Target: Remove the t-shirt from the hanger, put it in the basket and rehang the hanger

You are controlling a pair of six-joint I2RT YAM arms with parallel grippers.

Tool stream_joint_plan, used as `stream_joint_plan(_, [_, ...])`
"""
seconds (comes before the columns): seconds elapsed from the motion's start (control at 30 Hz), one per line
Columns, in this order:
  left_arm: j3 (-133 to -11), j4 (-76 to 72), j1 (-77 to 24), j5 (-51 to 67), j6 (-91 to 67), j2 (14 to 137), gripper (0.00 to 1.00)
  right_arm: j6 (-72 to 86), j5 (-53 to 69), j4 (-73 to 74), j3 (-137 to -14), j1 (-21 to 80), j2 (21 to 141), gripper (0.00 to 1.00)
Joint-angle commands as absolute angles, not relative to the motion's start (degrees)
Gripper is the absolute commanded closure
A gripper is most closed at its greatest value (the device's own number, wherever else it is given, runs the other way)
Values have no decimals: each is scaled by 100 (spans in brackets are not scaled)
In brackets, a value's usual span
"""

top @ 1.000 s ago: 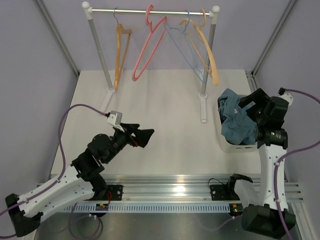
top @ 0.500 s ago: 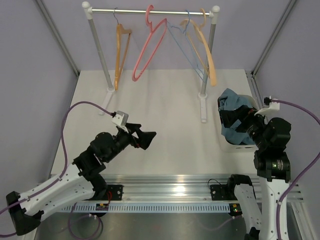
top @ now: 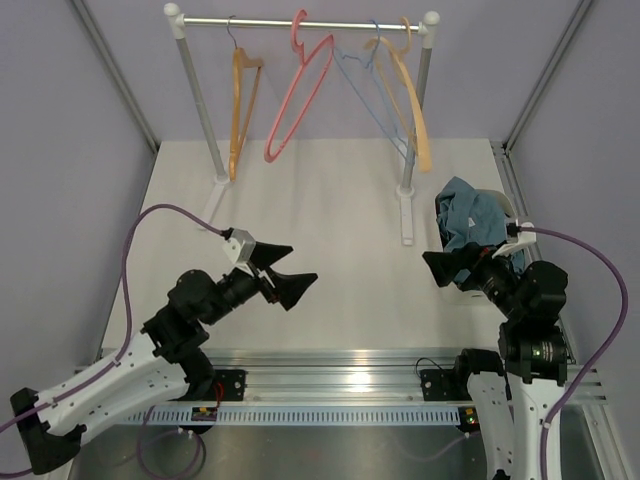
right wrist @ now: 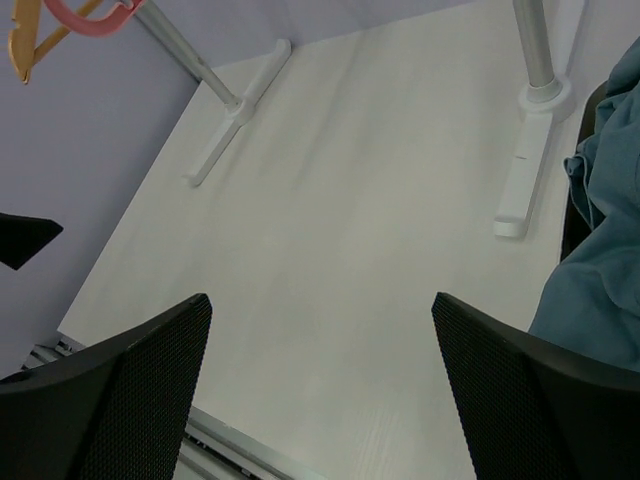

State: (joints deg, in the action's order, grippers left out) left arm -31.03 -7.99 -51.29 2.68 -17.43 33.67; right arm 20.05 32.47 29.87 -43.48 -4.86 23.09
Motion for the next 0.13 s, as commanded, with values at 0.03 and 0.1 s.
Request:
stream_joint_plan(0.03, [-3041,-1178,-5150,475,-1600,3278,1,1863,3595,2848,-4386,-448,2188,0])
stream_joint_plan(0.1, [-3050,-1151,-5150,466,-1600,3243,1,1855,3569,2857,-4386,-439,2180,0])
